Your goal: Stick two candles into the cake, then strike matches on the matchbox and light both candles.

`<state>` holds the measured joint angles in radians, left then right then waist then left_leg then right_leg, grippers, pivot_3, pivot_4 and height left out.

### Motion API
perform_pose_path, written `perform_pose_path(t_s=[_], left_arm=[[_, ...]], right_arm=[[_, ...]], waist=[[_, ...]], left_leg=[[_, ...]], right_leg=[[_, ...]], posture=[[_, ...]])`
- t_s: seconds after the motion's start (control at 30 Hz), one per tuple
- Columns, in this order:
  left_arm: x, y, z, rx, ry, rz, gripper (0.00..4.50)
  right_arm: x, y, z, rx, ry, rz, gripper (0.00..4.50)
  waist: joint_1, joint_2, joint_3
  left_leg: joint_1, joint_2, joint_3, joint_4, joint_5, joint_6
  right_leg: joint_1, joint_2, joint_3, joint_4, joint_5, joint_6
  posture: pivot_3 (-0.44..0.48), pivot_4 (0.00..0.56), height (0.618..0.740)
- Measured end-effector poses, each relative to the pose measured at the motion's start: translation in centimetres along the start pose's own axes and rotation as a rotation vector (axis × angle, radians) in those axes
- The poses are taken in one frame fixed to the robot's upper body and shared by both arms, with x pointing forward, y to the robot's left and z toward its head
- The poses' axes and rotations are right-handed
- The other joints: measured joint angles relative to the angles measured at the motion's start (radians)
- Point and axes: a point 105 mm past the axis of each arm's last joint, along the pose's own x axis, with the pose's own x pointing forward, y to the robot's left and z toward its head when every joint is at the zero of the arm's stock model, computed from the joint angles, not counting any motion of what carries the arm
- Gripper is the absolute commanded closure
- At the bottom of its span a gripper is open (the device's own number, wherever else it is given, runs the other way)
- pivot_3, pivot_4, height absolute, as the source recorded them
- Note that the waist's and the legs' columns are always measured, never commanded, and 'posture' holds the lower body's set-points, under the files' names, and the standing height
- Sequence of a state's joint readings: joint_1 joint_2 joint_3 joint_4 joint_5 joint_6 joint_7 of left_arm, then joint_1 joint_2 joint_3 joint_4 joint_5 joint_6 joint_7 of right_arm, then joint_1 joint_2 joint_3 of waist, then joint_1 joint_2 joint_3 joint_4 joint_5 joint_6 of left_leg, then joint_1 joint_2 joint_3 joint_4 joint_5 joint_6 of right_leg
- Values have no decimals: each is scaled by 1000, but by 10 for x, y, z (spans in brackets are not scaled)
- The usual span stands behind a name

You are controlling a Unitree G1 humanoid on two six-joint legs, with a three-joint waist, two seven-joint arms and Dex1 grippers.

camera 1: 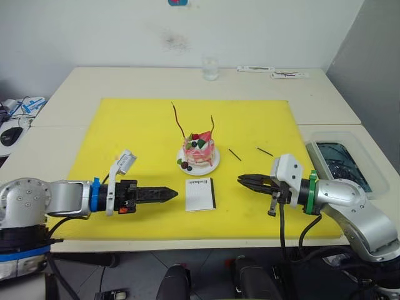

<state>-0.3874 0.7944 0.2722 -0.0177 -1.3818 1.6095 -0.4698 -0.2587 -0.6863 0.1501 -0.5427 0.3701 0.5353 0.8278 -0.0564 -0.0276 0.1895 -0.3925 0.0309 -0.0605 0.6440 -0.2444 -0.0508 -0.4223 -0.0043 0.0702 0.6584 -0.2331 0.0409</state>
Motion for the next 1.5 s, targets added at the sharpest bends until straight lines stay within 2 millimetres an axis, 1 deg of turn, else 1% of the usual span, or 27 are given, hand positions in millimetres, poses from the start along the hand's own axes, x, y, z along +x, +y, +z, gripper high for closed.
perform_pose_path(t_s=[0.2,0.4,0.47,0.57,0.63,0.73,0.93,1.13,1.3,1.5], left_arm=[[18,9,-2,-63,-6,-12,0],[34,7,-1,-70,-9,-36,0],[38,7,-1,-73,-10,-39,0],[44,6,-1,-76,-11,-48,0],[47,6,-1,-77,-12,-53,0],[50,5,-1,-78,-16,-58,0],[53,6,-1,-80,-19,-52,0],[54,8,-1,-83,-23,-45,0],[57,8,-1,-88,-28,-50,0],[60,8,-1,-93,-32,-54,0]], right_arm=[[7,3,-3,-5,56,38,4462],[17,11,-7,-30,115,97,4462],[19,10,-10,-36,137,103,4462],[30,4,-16,-31,170,96,4462],[36,3,-22,-24,190,98,4462],[45,1,-32,-17,230,102,4462],[57,1,-45,-25,269,111,4462],[62,3,-45,-42,253,122,4462],[70,8,-42,-28,227,135,4462],[76,13,-38,-19,206,148,4462]], waist=[[2,0,0],[3,0,0],[3,0,0],[3,0,0],[3,0,0],[10,0,0],[16,0,0],[15,0,-1],[15,0,-1],[16,0,-1]], left_leg=[[-1,0,-1,0,0,0],[-1,-1,-1,1,0,0],[-1,-1,-1,1,0,0],[-1,-1,-1,1,0,0],[-1,-1,-1,1,0,0],[-1,-2,-1,1,0,0],[-1,-2,-1,1,0,0],[1,-2,-1,1,0,0],[1,-2,-1,1,0,-1],[1,-2,-1,1,0,-1]], right_leg=[[0,0,-1,0,0,1],[0,0,0,0,1,1],[0,0,0,0,1,1],[1,0,0,0,1,1],[1,0,0,0,1,2],[1,-1,0,0,4,6],[1,-1,0,-1,4,7],[2,-1,0,-1,4,6],[2,-1,0,0,4,7],[2,-1,0,-1,4,7]], posture=[[0,150,740],[0,150,740],[0,150,740],[0,150,740],[0,150,740],[0,150,740],[0,150,740],[0,150,740],[0,150,740],[0,150,740]])
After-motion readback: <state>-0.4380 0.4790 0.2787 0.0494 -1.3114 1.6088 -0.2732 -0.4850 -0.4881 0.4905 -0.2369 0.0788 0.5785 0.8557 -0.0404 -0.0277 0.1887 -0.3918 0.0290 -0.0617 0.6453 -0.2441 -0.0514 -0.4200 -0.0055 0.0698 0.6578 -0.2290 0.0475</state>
